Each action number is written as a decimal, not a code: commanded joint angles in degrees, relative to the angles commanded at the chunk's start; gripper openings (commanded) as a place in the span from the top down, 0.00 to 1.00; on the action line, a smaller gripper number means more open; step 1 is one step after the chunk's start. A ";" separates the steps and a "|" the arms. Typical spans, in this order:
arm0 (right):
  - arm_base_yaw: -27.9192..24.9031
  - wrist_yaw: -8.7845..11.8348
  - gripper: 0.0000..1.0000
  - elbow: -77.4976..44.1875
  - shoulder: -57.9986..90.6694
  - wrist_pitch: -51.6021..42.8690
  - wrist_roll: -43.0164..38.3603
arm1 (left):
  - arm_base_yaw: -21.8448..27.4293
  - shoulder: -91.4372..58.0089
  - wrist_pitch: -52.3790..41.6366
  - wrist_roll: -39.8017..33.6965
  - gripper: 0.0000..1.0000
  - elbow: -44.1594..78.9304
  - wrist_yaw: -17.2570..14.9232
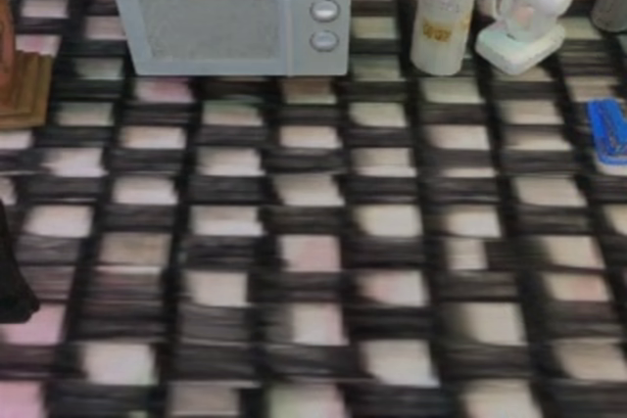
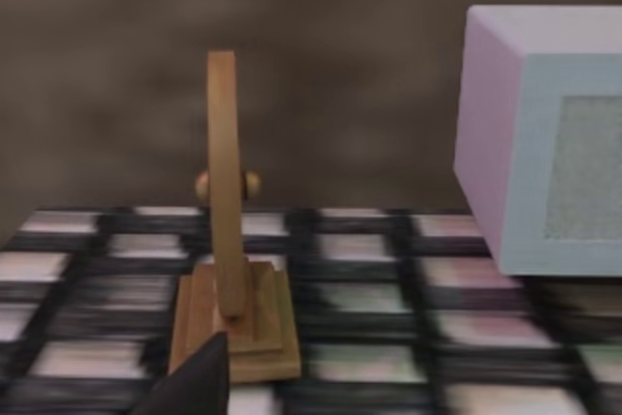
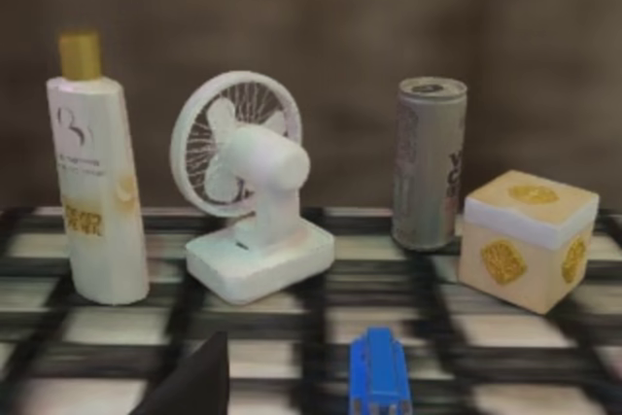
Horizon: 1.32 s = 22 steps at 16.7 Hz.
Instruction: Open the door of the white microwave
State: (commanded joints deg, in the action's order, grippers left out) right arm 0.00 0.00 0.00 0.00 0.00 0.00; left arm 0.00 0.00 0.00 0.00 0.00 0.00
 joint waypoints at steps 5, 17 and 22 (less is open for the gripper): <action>0.00 0.00 0.00 0.00 0.00 0.00 0.00 | 0.86 -3.08 -2.05 -0.33 0.00 3.21 -0.03; 0.00 0.00 0.00 0.00 0.00 0.00 0.00 | 13.68 -53.82 -34.80 -8.28 0.00 53.55 3.80; 0.00 0.00 0.00 0.00 0.00 0.00 0.00 | 20.83 -82.91 -51.68 -14.40 0.00 82.30 7.36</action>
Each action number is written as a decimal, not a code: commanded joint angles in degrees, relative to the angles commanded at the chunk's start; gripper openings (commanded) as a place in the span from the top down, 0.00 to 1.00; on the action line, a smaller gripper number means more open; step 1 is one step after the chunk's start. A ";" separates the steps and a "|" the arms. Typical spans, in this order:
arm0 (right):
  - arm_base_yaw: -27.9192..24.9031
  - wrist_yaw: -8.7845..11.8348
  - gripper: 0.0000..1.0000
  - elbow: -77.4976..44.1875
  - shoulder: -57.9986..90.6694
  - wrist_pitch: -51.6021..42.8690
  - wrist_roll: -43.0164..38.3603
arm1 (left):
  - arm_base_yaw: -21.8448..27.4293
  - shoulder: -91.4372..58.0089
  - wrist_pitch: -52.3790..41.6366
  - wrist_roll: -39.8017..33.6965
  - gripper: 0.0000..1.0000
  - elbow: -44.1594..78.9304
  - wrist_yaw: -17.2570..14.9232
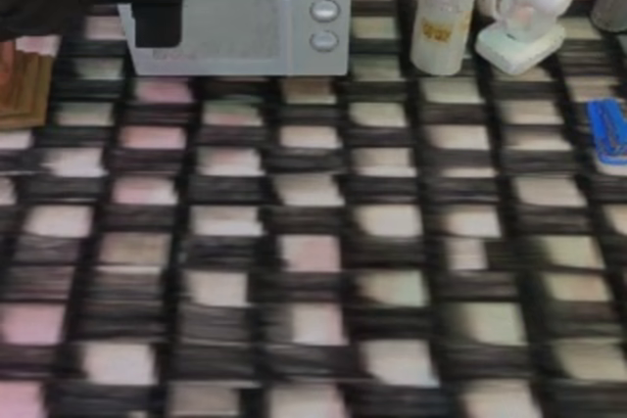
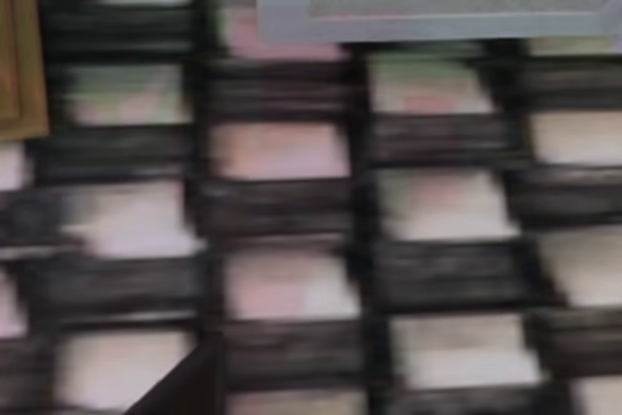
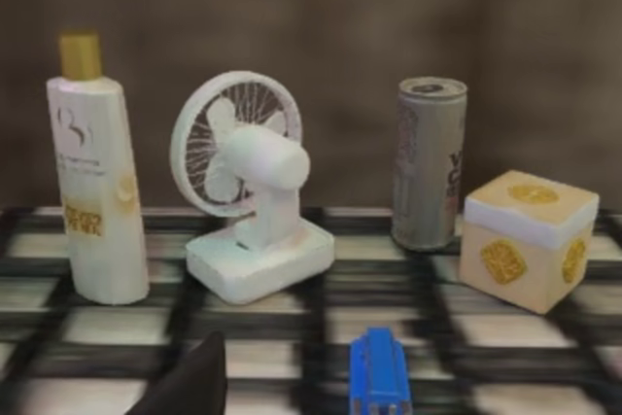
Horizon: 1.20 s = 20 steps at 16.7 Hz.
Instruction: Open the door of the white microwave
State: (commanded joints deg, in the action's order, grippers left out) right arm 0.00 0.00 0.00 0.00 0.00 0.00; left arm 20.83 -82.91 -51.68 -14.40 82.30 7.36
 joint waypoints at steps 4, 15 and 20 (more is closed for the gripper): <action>0.00 0.00 0.00 0.00 0.00 0.00 0.00 | 4.95 -21.30 -10.78 -5.20 0.00 22.52 3.04; 0.00 0.00 0.00 0.00 0.00 0.00 0.00 | 11.05 -50.67 -21.22 -14.17 0.00 60.55 8.15; 0.00 0.00 0.00 0.00 0.00 0.00 0.00 | 10.75 -50.67 -21.17 -14.15 0.00 60.56 8.09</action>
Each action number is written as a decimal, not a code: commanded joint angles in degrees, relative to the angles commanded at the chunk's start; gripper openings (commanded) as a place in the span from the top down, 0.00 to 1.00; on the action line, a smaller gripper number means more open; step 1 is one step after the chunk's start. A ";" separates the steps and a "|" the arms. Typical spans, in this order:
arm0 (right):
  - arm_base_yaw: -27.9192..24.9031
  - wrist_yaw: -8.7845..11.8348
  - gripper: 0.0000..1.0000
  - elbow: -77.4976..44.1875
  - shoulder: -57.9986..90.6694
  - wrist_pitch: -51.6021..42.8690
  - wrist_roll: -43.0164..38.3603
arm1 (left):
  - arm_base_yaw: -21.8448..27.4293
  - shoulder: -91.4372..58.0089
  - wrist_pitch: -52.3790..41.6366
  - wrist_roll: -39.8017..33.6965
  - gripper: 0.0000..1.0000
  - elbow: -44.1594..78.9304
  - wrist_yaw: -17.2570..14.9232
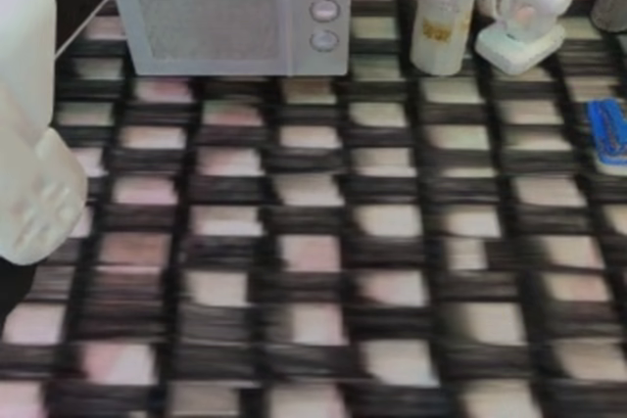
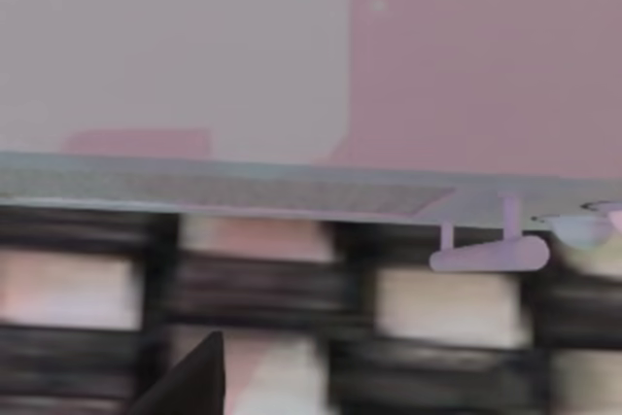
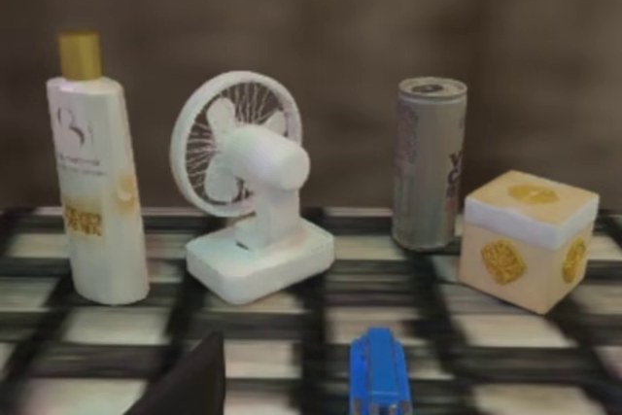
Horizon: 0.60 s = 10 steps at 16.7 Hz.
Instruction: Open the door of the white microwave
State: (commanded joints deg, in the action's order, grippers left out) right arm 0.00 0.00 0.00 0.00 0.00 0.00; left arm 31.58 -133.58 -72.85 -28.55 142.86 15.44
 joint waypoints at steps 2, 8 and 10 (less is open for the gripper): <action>0.00 0.00 0.00 0.00 0.00 0.00 0.00 | -0.13 -0.49 1.01 0.33 0.00 -0.58 -0.11; 0.00 0.00 0.00 0.00 0.00 0.00 0.00 | -2.08 -5.63 11.71 2.20 0.00 -5.35 -1.07; 0.00 0.00 0.00 0.00 0.00 0.00 0.00 | -2.21 -6.04 12.28 2.32 0.00 -5.64 -1.14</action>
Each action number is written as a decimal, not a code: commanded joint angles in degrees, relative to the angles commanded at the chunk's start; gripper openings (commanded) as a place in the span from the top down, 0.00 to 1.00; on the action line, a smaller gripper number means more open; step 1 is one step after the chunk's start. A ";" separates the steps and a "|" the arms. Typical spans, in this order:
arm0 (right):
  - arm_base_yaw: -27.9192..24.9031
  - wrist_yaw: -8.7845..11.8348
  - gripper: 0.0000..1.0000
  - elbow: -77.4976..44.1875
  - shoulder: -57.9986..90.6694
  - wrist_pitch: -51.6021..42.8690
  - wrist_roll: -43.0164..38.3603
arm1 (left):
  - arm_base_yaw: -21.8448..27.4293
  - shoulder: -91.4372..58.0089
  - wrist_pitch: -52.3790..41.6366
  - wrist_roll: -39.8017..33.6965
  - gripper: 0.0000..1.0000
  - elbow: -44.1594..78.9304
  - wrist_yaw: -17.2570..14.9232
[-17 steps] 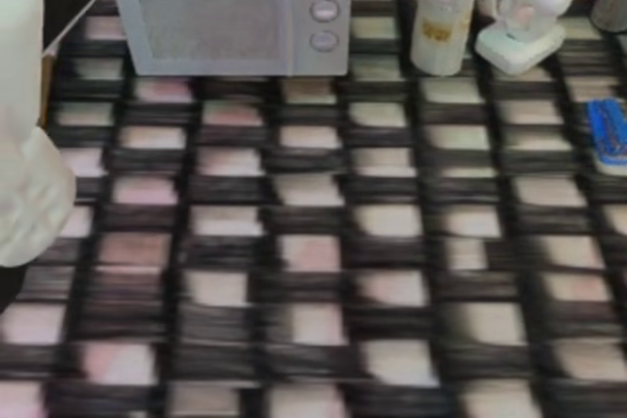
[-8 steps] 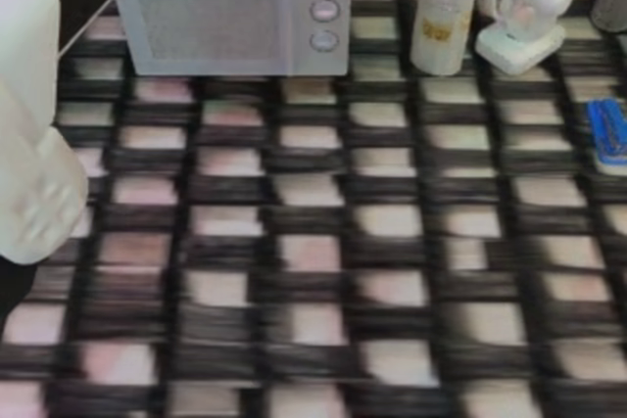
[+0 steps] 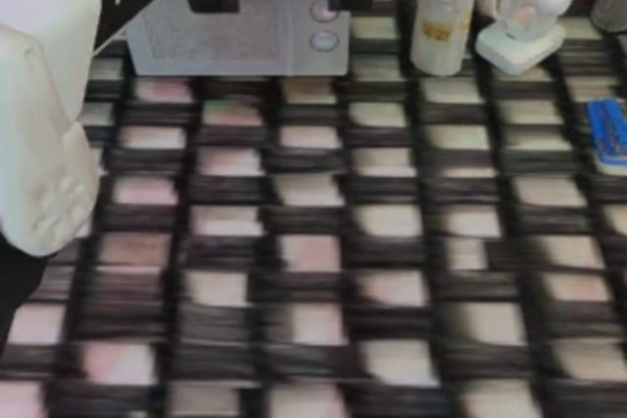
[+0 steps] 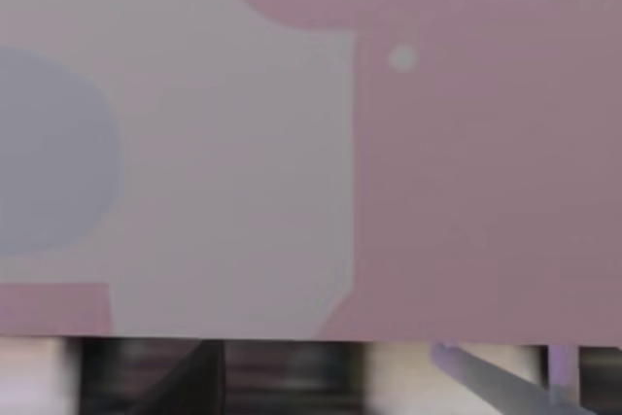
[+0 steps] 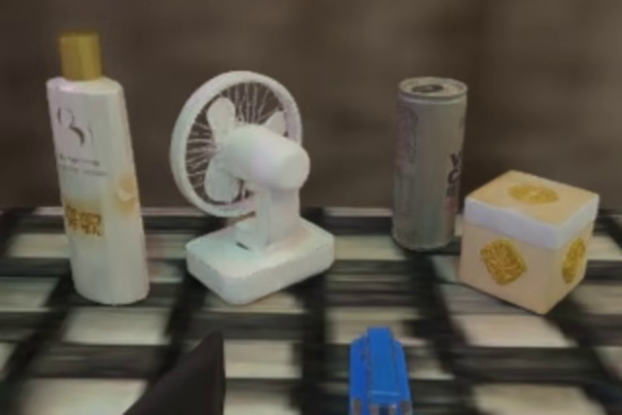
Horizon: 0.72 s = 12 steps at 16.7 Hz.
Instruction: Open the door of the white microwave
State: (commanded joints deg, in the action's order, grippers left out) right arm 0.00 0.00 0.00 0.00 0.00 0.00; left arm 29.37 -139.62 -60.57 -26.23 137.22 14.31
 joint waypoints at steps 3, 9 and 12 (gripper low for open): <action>0.00 0.00 0.00 0.00 0.00 0.00 0.00 | 0.00 0.00 0.00 0.00 0.08 0.00 0.00; 0.00 0.00 0.00 0.00 0.00 0.00 0.00 | 0.00 0.00 0.00 0.00 0.53 0.00 0.00; 0.00 0.00 0.00 0.00 0.00 0.00 0.00 | 0.00 0.00 0.00 0.00 0.75 0.00 0.00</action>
State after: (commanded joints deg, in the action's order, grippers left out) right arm 0.00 0.00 0.00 0.00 0.00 0.00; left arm 29.37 -139.62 -60.57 -26.23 137.22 14.31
